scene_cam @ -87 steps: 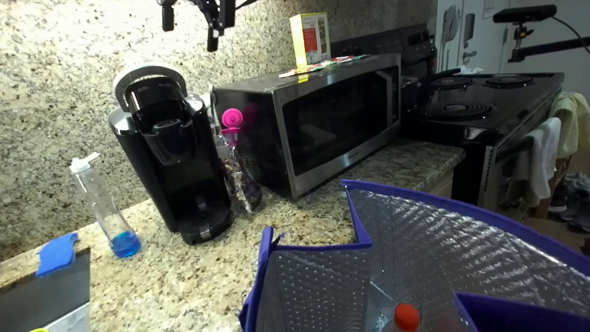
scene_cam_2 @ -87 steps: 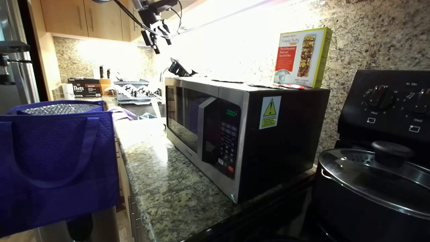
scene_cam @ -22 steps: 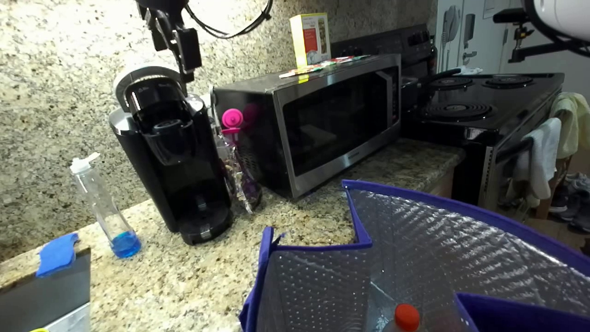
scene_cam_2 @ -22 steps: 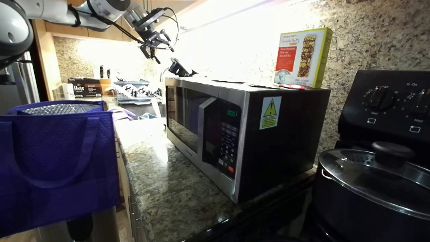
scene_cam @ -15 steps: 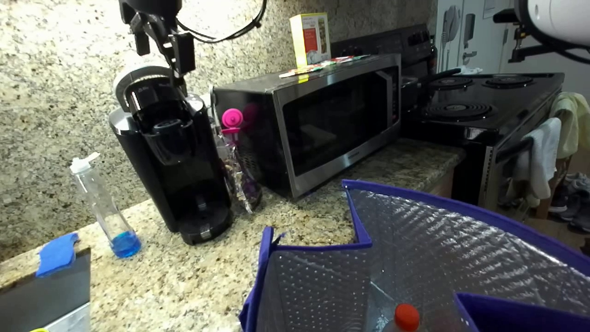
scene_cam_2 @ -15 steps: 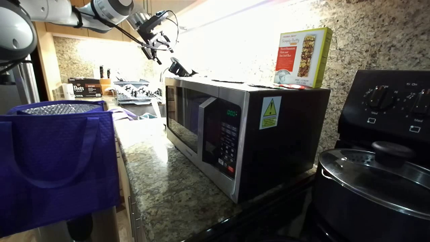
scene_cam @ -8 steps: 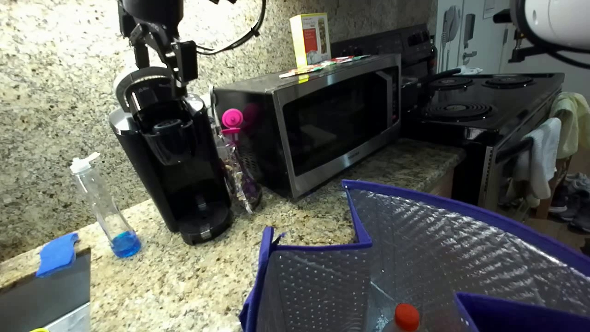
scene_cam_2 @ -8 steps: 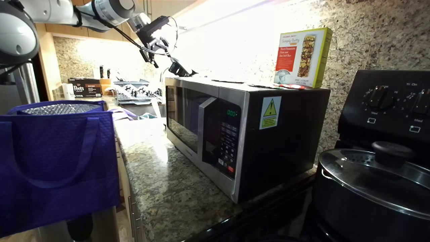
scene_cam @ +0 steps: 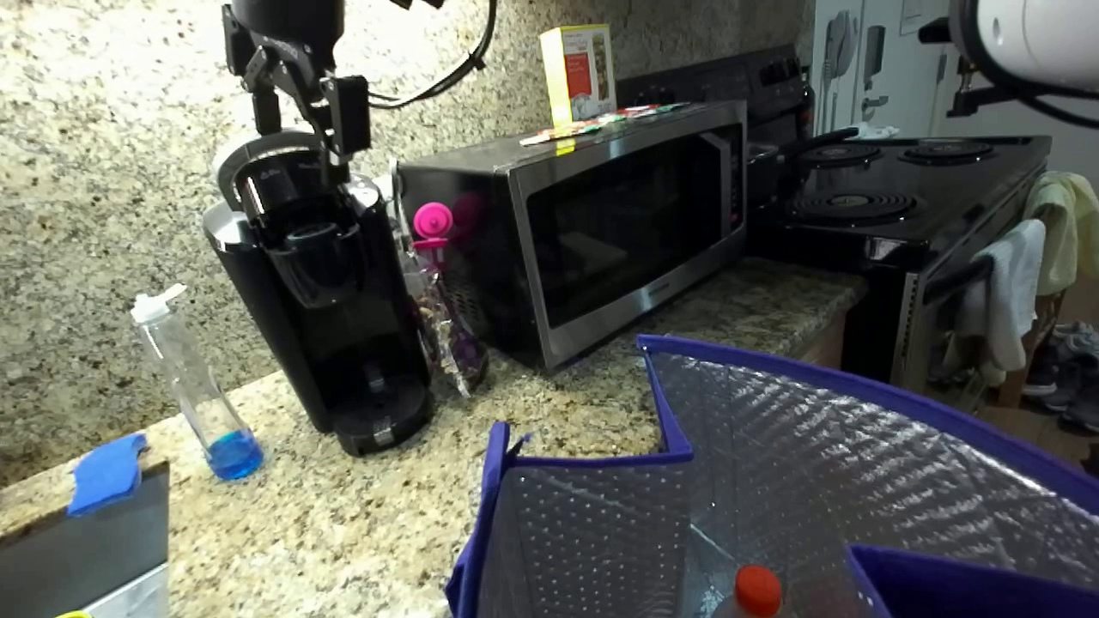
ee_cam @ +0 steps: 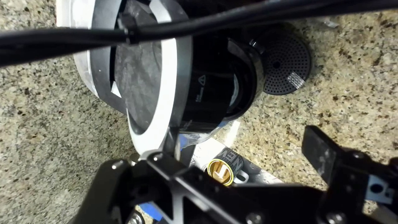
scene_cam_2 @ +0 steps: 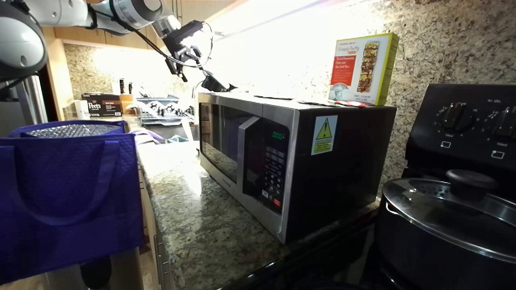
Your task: Close the coffee maker
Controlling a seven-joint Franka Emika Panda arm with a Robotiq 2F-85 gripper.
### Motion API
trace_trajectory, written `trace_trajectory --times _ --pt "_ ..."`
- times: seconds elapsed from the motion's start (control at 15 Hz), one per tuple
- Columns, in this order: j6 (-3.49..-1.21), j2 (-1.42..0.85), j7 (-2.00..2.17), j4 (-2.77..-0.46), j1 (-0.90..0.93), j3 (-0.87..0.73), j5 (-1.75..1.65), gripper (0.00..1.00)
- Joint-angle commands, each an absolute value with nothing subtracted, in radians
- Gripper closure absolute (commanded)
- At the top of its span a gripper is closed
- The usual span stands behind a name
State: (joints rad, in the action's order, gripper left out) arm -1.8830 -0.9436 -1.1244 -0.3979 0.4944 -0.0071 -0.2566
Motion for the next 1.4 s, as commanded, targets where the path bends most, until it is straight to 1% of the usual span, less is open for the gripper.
trace_trajectory --times 0.0,0.07,0.13,0.2,0.27,0.33,0.4,0.47,0.53,0.6,0.67,0.73,0.8,0.87,0.93,1.0,1.07,1.13,1.27,1.33 --pt "-1.822 -0.975 -1.158 -0.346 0.483 0.019 -0.228 0.00" --pt "-1.854 -0.914 -1.140 -0.457 0.482 0.020 -0.226 0.00" --pt "-1.843 -0.914 -1.137 -0.457 0.478 0.026 -0.218 0.00" --pt "-1.788 -0.976 -1.149 -0.349 0.473 0.035 -0.207 0.00" --pt "-1.775 -0.980 -1.148 -0.346 0.467 0.043 -0.195 0.00" --pt "-1.809 -0.924 -1.131 -0.450 0.461 0.048 -0.184 0.00" --pt "-1.804 -0.927 -1.127 -0.450 0.456 0.054 -0.172 0.00" --pt "-1.757 -0.990 -1.134 -0.344 0.451 0.061 -0.160 0.00" --pt "-1.746 -0.993 -1.132 -0.343 0.446 0.066 -0.151 0.00" --pt "-1.772 -0.936 -1.122 -0.448 0.436 0.073 -0.134 0.00" --pt "-1.760 -0.937 -1.124 -0.451 0.428 0.083 -0.115 0.00" --pt "-1.677 -0.992 -1.129 -0.356 0.419 0.100 -0.093 0.00" --pt "-1.621 -0.990 -1.128 -0.364 0.409 0.110 -0.075 0.00" --pt "-1.624 -0.932 -1.131 -0.477 0.393 0.121 -0.051 0.00" --pt "-1.530 -1.001 -1.129 -0.366 0.388 0.129 -0.041 0.00" --pt "-1.487 -1.006 -1.127 -0.366 0.377 0.141 -0.022 0.00" --pt "-1.488 -0.944 -1.116 -0.484 0.362 0.149 -0.002 0.00" --pt "-1.402 -1.013 -1.111 -0.362 0.364 0.158 0.008 0.00" --pt "-1.345 -1.017 -1.091 -0.347 0.366 0.158 0.015 0.00" --pt "-1.377 -0.949 -1.067 -0.459 0.366 0.152 0.013 0.00"
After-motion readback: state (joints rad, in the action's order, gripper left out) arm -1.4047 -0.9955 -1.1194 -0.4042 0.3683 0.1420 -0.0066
